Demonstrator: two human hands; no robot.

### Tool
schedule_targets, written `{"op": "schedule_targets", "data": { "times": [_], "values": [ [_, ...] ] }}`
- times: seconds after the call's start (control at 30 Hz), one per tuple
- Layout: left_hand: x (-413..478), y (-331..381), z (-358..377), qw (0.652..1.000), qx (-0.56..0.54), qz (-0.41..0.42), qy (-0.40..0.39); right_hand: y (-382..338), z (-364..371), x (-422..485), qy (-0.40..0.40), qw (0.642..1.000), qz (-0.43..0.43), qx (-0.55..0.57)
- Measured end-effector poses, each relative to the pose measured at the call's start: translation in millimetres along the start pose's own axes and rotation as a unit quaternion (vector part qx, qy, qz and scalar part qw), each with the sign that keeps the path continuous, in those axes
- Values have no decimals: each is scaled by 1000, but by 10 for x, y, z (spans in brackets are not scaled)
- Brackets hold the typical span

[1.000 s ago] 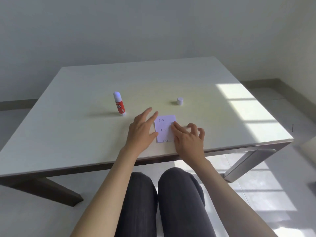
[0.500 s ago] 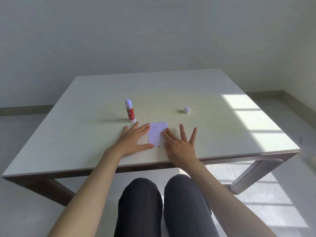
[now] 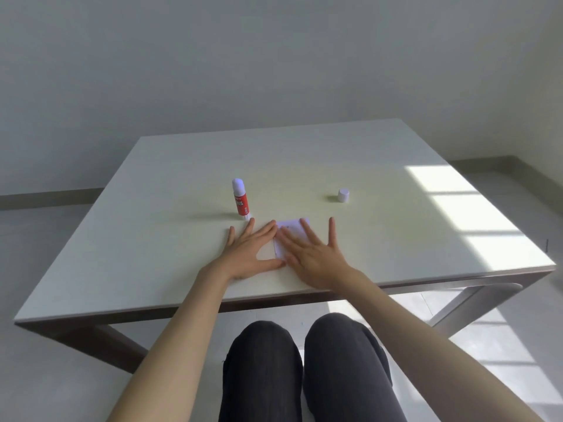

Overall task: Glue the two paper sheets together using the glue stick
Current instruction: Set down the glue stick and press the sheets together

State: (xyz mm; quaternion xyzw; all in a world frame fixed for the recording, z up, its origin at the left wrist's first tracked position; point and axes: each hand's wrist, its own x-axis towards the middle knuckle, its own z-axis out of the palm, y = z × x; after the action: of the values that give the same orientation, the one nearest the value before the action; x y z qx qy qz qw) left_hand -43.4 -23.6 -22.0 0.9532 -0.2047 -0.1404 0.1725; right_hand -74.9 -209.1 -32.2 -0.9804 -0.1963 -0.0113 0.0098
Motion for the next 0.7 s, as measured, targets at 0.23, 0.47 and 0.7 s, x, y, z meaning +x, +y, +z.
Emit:
{"op": "schedule_targets", "data": {
  "times": [0.23, 0.47, 0.7],
  "values": [
    [0, -12, 7, 1000, 6, 2, -1, -116, 57, -113, -7, 999, -37, 17],
    [-11, -14, 19, 1000, -4, -3, 3, -1, -56, -130, -2, 1000, 1, -12],
    [-16, -3, 4, 1000, 0, -4, -2, 218, -114, -187, -34, 997, 72, -18]
  ]
}}
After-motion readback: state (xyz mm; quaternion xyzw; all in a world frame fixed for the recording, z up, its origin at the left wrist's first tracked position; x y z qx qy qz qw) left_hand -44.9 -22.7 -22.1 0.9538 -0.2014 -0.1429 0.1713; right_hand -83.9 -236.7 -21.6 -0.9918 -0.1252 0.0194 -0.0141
